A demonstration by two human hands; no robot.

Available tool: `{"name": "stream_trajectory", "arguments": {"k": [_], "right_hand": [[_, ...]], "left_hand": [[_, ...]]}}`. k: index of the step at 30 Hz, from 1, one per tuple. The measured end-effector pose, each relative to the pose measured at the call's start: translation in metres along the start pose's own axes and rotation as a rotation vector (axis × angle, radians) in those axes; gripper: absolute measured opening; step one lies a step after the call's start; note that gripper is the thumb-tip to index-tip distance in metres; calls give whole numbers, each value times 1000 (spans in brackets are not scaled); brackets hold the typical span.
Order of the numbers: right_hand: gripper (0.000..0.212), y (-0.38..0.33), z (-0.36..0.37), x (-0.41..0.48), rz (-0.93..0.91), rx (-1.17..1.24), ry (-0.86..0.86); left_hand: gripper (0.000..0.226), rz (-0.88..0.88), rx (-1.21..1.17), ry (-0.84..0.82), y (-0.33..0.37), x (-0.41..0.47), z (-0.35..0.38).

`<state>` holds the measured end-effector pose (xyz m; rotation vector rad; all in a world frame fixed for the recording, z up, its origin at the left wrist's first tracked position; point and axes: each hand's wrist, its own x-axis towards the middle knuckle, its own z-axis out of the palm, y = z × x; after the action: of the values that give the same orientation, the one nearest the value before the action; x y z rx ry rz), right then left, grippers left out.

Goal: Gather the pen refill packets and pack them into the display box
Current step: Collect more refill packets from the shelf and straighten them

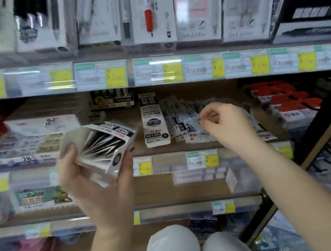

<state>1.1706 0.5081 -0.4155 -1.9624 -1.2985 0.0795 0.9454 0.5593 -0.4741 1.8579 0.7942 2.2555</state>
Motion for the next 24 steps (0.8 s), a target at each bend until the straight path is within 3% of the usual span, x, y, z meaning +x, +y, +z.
{"name": "stream_trajectory", "arguments": {"k": [3,9,14,17,22,24], "right_hand": [[8,7,9,12,31,-52,1],[49,2,30,41,119,-336,-196],[65,1,57,54,102,-449,-341],[61,-1,66,61,80,-455,-381],[49,-1,78,68,73,-384,-378],[44,0,82,69,93,-388,-372]], "left_hand": [[53,-76,24,-30,-11,-9,14],[65,-436,227,-240,-16,-26,30],[60,-472,462,-559,-23,-27,39],[58,-496,524,-688,-27,-31,39],[69,-586,473,-638,-15,-31,32],[66,-505,412,-573,-4,-28,31]]}}
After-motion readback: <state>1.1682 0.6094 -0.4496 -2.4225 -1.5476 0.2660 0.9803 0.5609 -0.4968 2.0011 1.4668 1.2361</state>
